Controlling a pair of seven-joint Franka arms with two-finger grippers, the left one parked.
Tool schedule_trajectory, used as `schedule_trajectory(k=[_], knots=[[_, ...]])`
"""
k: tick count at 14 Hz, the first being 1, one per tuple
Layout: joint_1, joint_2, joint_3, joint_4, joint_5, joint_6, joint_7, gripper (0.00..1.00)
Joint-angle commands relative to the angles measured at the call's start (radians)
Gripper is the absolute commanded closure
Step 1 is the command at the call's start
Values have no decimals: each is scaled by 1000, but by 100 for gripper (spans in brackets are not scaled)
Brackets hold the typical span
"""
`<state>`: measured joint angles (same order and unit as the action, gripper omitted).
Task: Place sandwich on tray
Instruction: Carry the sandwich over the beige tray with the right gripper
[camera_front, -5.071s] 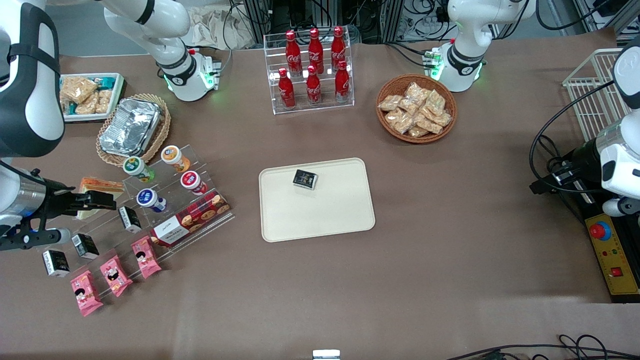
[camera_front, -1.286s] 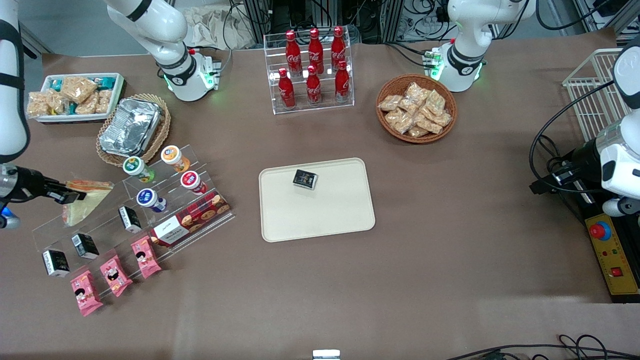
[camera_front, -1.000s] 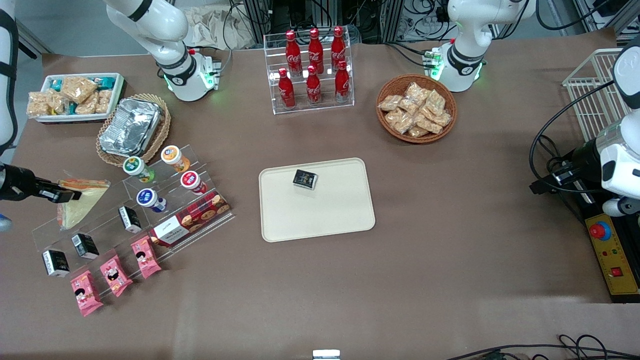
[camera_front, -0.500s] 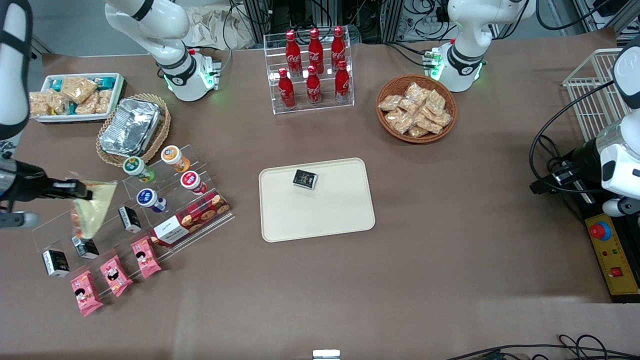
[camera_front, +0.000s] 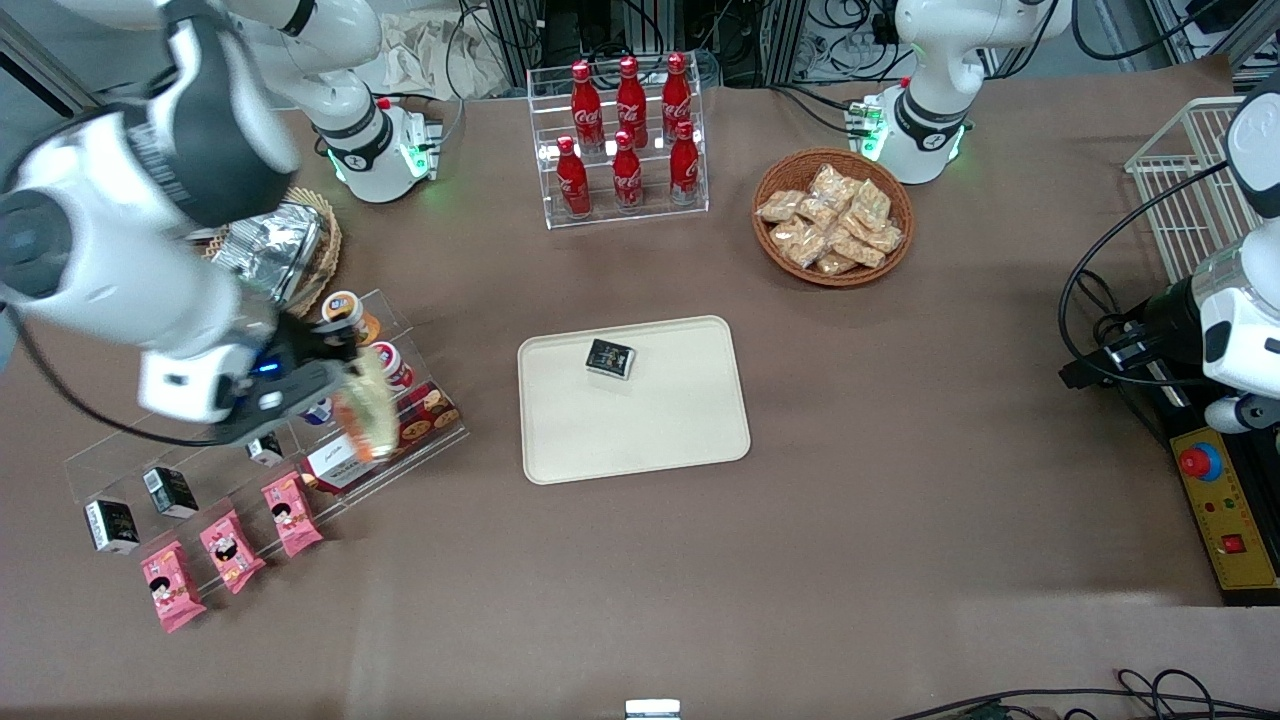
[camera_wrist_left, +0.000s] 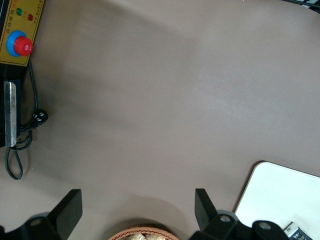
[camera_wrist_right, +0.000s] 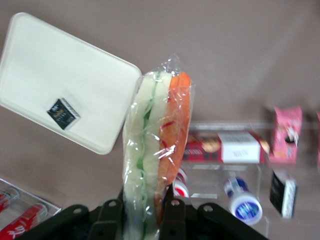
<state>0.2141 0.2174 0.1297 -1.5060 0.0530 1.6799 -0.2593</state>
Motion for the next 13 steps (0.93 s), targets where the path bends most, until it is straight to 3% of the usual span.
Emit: schedule_trajectory(k=[1,3,6,8,10,13], knots=[[140,60,-15,23,-77,70,-29,73],[218,111,-13,23,-125,121,-55,73],[292,209,-15,23,-147,240,-193,73],[330,281,-15,23,-154,349,-270,73],[352,341,-15,21,-203,441,-343,73],[378,402,-15,18,-234,521,-353,73]])
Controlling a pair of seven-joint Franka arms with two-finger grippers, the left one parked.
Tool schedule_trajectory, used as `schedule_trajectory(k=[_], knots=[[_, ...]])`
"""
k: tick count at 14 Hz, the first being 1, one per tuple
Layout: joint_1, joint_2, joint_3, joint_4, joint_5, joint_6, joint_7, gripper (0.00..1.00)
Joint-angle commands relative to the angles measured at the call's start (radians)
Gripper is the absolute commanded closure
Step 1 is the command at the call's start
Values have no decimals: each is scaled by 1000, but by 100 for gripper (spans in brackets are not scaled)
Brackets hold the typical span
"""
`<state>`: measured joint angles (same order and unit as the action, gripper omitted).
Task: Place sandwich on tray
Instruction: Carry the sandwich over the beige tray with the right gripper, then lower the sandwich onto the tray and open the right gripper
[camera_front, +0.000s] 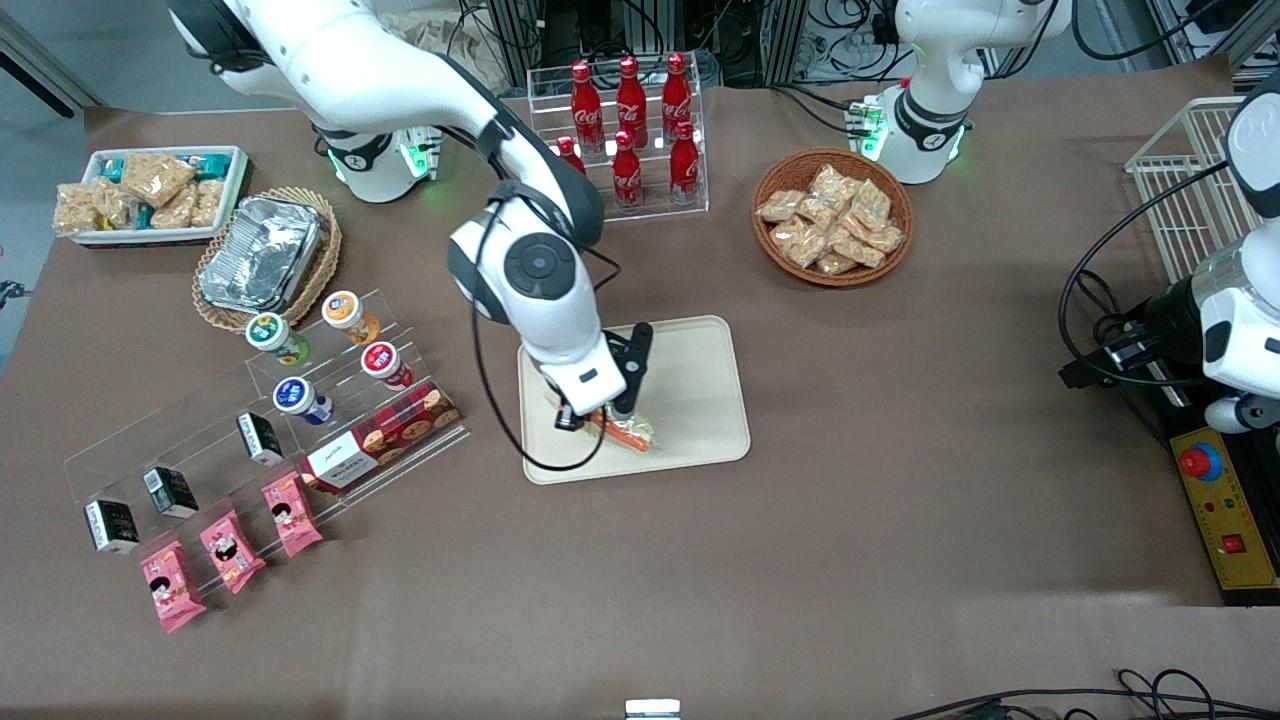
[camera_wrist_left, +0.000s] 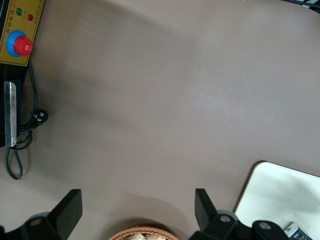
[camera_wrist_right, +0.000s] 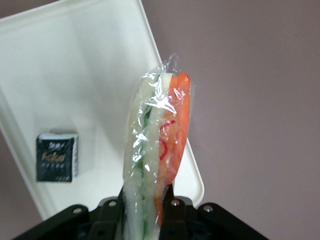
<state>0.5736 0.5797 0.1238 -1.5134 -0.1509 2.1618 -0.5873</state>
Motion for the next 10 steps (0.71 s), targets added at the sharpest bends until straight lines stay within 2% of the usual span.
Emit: schedule_trajectory(k=[1,6,9,10], knots=[[29,64,-9,25,-41,68,-25,73],[60,137,-9,22,-107,131,-17,73],[60,144,-9,21,-101,135,3,71],[60,146,-10,21,-101,135,41,46]])
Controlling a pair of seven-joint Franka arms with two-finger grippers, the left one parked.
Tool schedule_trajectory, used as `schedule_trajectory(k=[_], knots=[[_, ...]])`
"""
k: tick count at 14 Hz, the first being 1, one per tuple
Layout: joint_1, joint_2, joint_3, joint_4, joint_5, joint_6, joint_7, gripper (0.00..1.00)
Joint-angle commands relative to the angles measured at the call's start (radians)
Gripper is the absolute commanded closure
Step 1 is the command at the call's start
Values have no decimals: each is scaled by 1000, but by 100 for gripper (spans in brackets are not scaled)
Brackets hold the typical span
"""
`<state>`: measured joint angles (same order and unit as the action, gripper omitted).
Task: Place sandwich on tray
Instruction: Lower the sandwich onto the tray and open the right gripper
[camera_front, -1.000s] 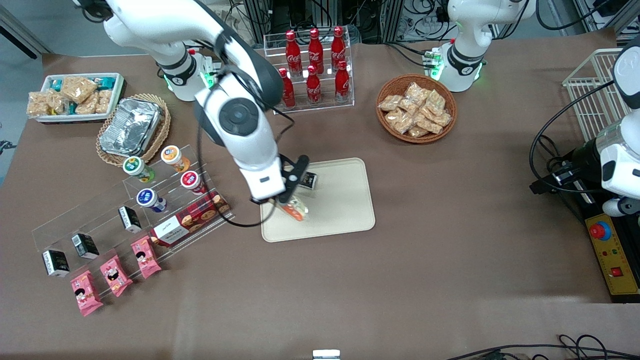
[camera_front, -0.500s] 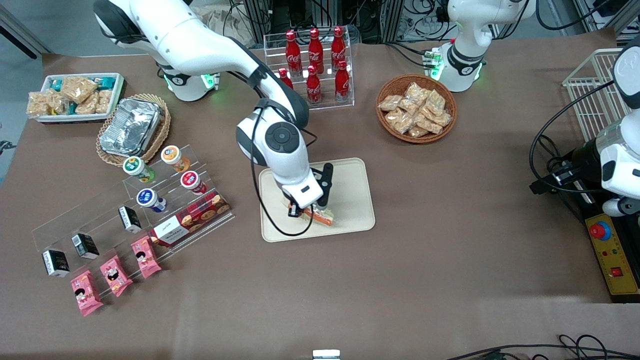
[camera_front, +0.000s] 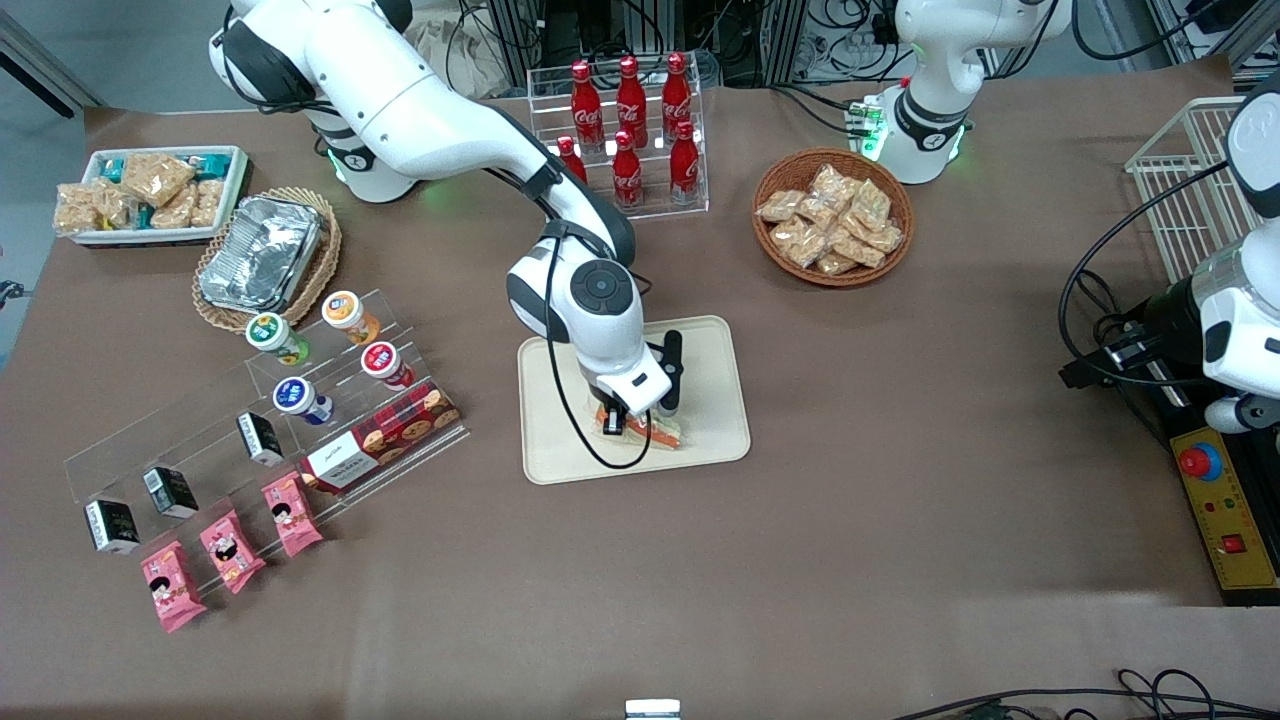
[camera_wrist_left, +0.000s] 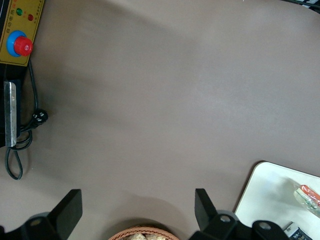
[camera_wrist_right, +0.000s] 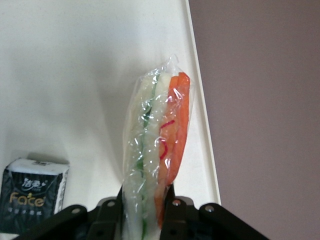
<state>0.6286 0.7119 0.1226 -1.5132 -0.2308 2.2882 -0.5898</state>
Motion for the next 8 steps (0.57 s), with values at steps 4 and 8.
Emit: schedule_trajectory(k=[4,8], knots=[[0,11,-8,18,-13,8,177,2],[-13,-41,-9,21,-19,-12,157,2]])
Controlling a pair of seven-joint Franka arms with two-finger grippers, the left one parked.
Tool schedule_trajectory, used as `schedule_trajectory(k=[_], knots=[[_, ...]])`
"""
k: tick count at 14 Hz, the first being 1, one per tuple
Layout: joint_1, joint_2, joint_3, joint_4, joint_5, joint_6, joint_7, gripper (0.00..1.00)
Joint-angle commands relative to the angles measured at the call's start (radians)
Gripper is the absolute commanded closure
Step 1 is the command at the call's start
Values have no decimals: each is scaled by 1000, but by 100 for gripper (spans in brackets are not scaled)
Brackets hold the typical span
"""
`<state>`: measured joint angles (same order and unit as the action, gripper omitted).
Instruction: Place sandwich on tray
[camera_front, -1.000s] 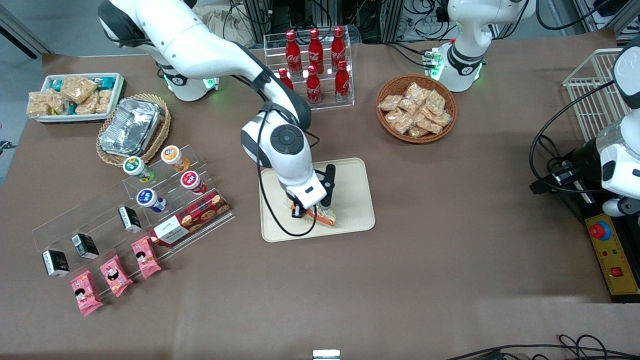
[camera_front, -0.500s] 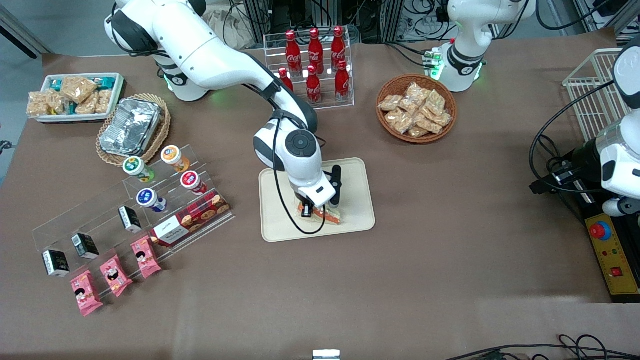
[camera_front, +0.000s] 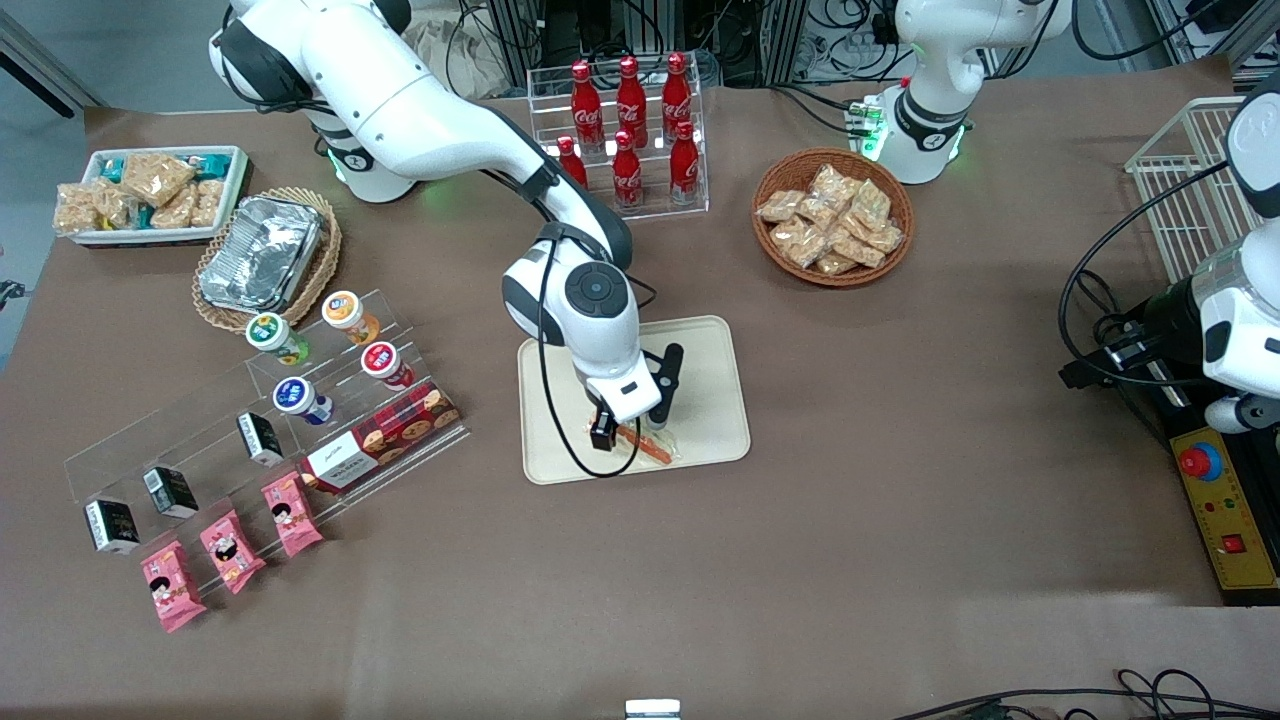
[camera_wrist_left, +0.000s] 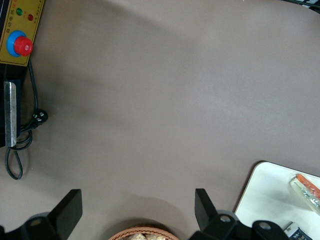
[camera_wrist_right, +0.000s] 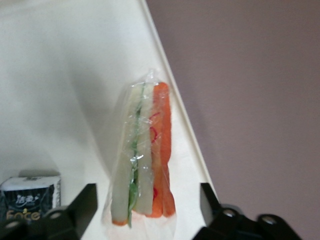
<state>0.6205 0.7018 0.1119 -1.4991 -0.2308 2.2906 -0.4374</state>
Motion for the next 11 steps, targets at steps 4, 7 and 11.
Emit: schedule_trajectory(k=[4,7,11], knots=[[-71,-146,-3,3,68,-132,37,2],[-175,-258,-3,5,164,-311,37,2],[-355,-360,-5,8,281,-486,37,2]])
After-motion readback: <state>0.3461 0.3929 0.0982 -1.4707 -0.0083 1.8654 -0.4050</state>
